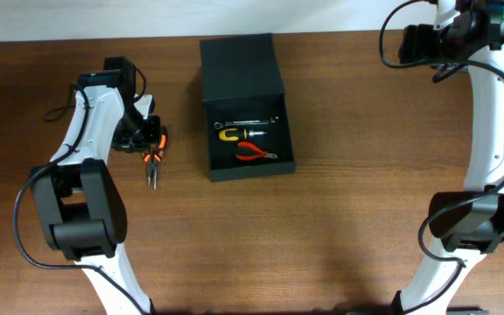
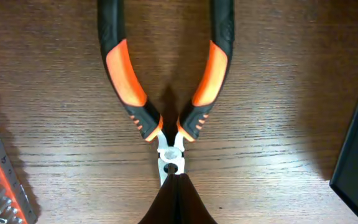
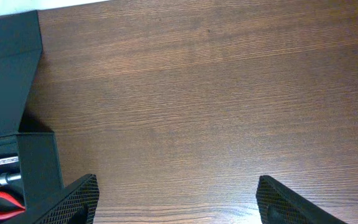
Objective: Pack container
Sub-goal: 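Close the left gripper on the orange-black pliers and lift them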
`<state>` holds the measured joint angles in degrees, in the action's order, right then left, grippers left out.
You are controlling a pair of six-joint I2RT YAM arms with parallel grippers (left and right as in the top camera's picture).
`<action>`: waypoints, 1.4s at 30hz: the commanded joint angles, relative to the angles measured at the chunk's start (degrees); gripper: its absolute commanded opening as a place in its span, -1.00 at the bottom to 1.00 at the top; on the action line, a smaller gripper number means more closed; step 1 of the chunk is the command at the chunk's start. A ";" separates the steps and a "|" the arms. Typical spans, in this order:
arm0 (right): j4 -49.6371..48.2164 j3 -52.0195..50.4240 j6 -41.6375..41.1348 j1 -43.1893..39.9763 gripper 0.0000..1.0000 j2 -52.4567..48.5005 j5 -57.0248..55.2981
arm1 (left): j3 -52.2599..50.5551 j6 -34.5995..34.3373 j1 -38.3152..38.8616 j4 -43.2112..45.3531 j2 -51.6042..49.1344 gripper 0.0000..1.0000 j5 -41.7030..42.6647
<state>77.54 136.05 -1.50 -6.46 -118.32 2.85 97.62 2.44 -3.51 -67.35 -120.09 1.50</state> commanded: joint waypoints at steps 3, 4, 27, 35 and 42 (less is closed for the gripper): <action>-0.37 -0.13 -0.48 -0.37 0.61 -0.13 -0.50 | 0.85 0.85 0.09 -0.07 1.62 -0.96 -0.28; -0.37 -0.13 -0.48 -0.37 0.61 -0.13 -0.50 | 0.68 0.61 0.09 0.28 1.62 -0.92 -0.31; -0.33 -0.13 -0.48 -0.37 0.62 -0.13 -0.52 | -13.88 1.03 -0.02 8.94 1.49 0.16 -1.95; -0.13 -0.13 -0.48 -0.37 0.62 -0.13 -0.52 | -15.10 0.17 -0.02 11.45 1.40 -0.30 -1.95; -0.11 -0.13 -0.48 -0.37 0.61 -0.13 -0.52 | -15.10 0.17 -0.02 12.96 1.05 -0.77 -1.95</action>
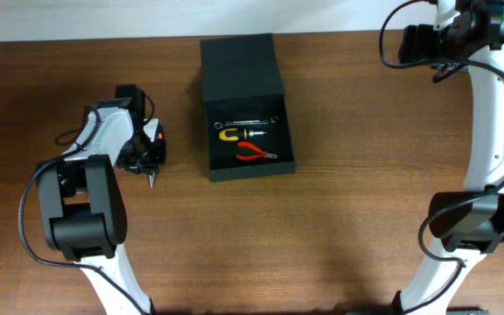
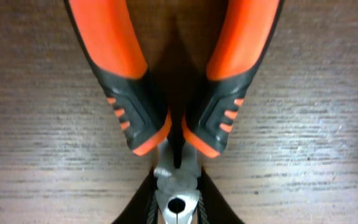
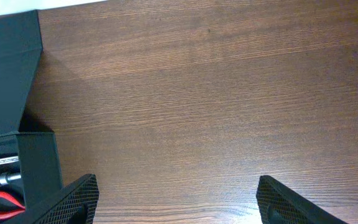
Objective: Pack container
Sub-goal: 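Close the left gripper on the orange-black pliers and lift them, then carry the pliers over the black box and release them inside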
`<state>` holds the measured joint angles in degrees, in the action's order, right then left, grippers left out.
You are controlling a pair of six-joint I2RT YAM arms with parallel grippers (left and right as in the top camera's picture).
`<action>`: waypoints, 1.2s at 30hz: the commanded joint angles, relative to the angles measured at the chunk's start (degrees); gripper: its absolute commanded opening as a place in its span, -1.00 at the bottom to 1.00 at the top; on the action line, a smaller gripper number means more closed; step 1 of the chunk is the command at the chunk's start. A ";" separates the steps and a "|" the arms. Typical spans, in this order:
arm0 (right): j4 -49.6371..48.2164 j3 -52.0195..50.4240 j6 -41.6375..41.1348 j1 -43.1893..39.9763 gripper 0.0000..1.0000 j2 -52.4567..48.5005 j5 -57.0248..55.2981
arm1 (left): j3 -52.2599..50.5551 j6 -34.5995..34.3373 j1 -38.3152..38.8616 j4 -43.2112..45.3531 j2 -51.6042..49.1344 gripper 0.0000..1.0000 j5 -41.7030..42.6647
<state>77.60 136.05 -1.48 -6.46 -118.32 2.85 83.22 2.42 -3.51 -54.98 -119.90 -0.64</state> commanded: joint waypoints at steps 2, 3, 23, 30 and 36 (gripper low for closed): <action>-0.17 -0.13 -0.50 -0.37 0.62 -0.13 -0.52 | -0.70 0.20 -0.02 0.79 0.76 -0.87 0.22; -0.17 -0.13 -0.50 -0.37 0.62 -0.13 -0.52 | -0.70 0.22 -0.02 0.79 0.76 -0.89 0.22; -0.24 -0.13 -0.50 -0.37 0.62 -0.13 -0.52 | 0.04 0.33 0.37 0.83 3.67 -0.95 0.17; -0.24 -0.13 -0.50 -0.37 0.62 -0.13 -0.52 | 0.37 0.72 0.42 0.50 7.34 -0.96 0.17; -0.22 -0.13 -0.50 -0.37 0.62 -0.13 -0.52 | 0.37 0.72 0.42 -0.02 7.96 -0.96 0.17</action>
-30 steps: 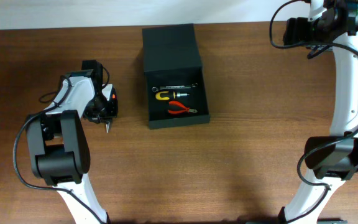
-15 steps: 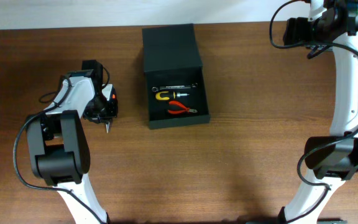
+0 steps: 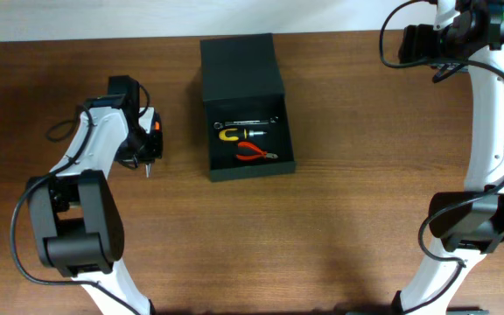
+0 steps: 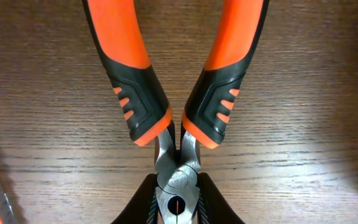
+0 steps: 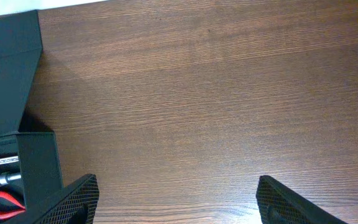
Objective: Pack container
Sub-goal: 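Carry the pliers over the black box and release them inside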
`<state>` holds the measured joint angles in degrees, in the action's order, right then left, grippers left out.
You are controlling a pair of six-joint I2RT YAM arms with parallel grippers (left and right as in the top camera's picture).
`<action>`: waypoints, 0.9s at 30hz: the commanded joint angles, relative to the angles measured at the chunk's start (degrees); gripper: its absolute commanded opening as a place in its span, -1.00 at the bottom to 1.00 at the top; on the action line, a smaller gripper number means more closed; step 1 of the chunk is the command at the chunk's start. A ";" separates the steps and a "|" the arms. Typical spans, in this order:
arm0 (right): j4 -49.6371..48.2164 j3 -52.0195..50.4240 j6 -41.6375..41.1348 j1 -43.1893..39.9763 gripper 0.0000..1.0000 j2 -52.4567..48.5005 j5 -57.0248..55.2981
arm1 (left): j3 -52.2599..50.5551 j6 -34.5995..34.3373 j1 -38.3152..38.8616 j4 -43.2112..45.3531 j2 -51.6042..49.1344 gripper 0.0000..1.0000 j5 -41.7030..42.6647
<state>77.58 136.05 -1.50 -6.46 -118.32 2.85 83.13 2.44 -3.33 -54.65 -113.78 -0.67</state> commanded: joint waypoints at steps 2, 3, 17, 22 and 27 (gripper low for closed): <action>-0.20 -0.13 -0.48 -0.37 0.62 -0.13 -0.52 | 0.46 0.70 0.26 -0.44 2.03 -0.96 0.22; -0.20 -0.13 -0.48 -0.37 0.62 -0.13 -0.52 | 0.48 0.87 0.37 -0.42 2.25 -0.96 0.20; -0.17 -0.13 -0.48 -0.37 0.62 -0.13 -0.52 | 8.81 11.21 8.66 -0.37 14.01 -0.96 -7.32; -0.17 -0.13 -0.50 -0.37 0.61 -0.13 -0.52 | 10.47 16.26 13.29 -0.15 16.17 -0.96 -7.32; -0.13 -0.13 -0.48 -0.37 0.61 -0.13 -0.52 | 10.45 25.35 19.80 -0.13 16.35 -0.96 -7.30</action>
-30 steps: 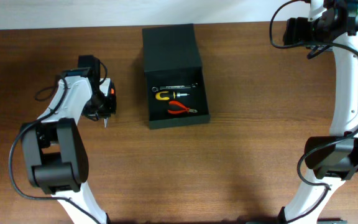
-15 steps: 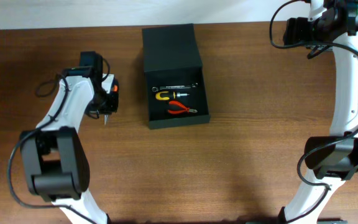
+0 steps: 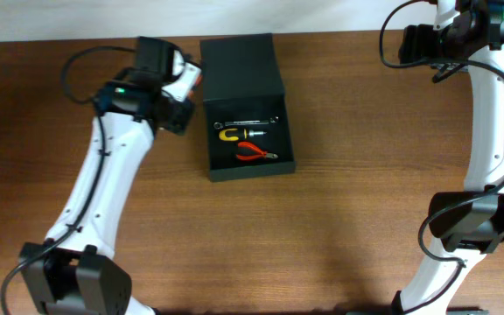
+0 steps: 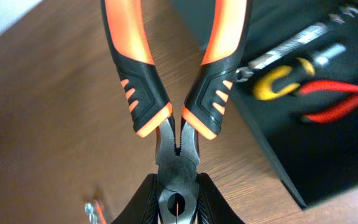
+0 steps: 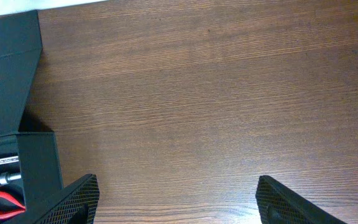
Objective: Pack container
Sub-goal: 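Carry the pliers over the black box and release them inside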
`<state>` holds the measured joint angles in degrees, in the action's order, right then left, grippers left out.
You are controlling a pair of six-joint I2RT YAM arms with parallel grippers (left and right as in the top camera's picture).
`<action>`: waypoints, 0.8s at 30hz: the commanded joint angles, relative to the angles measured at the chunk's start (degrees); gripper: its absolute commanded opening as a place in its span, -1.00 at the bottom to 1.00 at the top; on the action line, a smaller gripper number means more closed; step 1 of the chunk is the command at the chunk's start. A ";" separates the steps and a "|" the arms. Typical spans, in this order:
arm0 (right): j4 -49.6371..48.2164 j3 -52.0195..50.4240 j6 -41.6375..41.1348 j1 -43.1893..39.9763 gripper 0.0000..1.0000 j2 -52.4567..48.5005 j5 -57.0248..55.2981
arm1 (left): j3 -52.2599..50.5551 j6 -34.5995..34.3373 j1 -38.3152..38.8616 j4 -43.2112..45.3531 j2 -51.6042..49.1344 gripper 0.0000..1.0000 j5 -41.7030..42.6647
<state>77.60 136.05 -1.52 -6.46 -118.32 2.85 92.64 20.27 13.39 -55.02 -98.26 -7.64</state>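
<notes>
Orange-and-black pliers [image 4: 178,93] hang in the air with my left gripper [image 4: 178,200] shut on their metal head and the handles pointing away from the wrist. In the overhead view the left gripper [image 3: 180,103] is beside the left wall of the open black box [image 3: 285,131]. The box [image 4: 272,155] holds a wrench [image 4: 291,46], a yellow-handled screwdriver [image 4: 278,81] and red pliers [image 4: 334,102]. My right gripper [image 5: 174,183] is open over bare table at the far right, with nothing in it.
The box's lid [image 3: 239,63] lies open behind it. A small silver-and-orange socket rail [image 4: 92,211] lies on the table under the left wrist. The brown table [image 5: 197,93] stretches right of the box.
My left gripper was low over the table, well left of the box. It is now higher and further back-right, at the box's left wall, with the orange pliers still in it. The right arm is unchanged.
The orange pliers lay on the table left of the box with my left gripper at their head. Then the gripper sat lower on them, then gripped the head just above the wood. Now they hang beside the box. The right gripper stayed open throughout.
</notes>
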 commanded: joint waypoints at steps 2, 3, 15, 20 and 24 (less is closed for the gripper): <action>0.00 -0.13 -0.46 -0.37 0.61 -0.13 -0.52 | 0.94 11.43 5.81 0.50 0.76 -0.96 -0.33; 0.04 -0.13 -0.46 -0.37 0.61 -0.13 -0.52 | 0.94 13.38 7.19 0.59 0.76 -0.96 -0.31; 0.28 -0.13 -0.46 -0.37 0.61 -0.13 -0.52 | -0.87 20.98 12.72 0.39 -5.84 -0.95 5.05; 0.70 -0.13 -0.46 -0.37 0.61 -0.13 -0.52 | -0.87 24.65 12.72 0.31 -11.67 -0.96 5.14; 1.09 -0.13 -0.46 -0.37 0.61 -0.13 -0.52 | -0.87 24.65 12.72 -2.14 -15.58 -0.96 5.90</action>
<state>78.61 136.05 -1.52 -6.46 -118.34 2.85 91.98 42.92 26.24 -56.12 -112.27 -3.51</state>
